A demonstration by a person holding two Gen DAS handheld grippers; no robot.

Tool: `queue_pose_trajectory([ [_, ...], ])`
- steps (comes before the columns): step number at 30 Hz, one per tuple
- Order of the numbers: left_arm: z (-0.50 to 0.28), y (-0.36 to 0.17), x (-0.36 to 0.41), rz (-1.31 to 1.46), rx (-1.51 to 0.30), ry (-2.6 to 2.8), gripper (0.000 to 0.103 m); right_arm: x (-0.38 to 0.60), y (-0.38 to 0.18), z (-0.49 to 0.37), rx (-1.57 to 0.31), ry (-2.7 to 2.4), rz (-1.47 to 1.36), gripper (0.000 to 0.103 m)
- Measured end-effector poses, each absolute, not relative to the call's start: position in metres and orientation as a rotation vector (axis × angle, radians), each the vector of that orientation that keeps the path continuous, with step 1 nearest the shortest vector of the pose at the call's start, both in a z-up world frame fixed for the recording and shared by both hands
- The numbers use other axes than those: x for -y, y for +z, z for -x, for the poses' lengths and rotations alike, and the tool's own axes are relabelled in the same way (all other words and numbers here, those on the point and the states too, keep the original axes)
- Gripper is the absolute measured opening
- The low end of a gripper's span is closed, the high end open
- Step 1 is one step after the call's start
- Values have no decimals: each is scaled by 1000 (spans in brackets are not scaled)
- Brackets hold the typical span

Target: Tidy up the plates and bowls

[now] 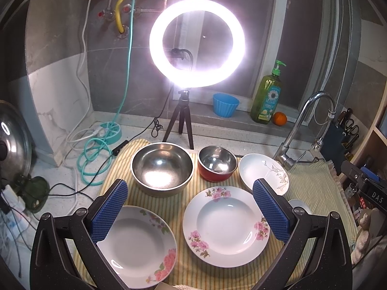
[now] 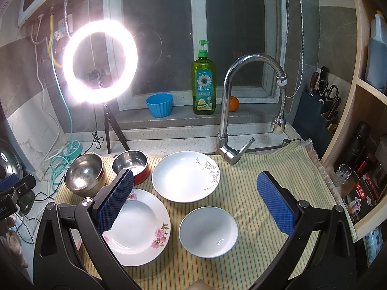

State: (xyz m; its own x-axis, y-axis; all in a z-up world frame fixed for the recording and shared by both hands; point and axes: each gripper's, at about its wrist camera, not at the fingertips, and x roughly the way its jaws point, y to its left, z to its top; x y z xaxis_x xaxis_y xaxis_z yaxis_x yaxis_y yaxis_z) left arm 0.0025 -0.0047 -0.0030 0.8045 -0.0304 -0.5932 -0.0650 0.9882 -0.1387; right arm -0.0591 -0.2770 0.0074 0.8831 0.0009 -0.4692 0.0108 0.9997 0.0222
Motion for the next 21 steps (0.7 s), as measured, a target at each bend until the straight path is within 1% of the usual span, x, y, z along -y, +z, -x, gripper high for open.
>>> queue_pose_trajectory([
  [5,-3,-5,4,155,-641,20,102,276,8,56,-491,-2,-26,103],
  [6,-4,-6,3,156,-644,20,102,269,-3,59,-492,-1,-25,103],
  [11,-9,-11,-4,165,-659,24,102,264,-11,62,-509,4,-27,103],
  [21,-22,-24,-20,179,-730,5,102,264,-24,44,-570,29,-25,103],
])
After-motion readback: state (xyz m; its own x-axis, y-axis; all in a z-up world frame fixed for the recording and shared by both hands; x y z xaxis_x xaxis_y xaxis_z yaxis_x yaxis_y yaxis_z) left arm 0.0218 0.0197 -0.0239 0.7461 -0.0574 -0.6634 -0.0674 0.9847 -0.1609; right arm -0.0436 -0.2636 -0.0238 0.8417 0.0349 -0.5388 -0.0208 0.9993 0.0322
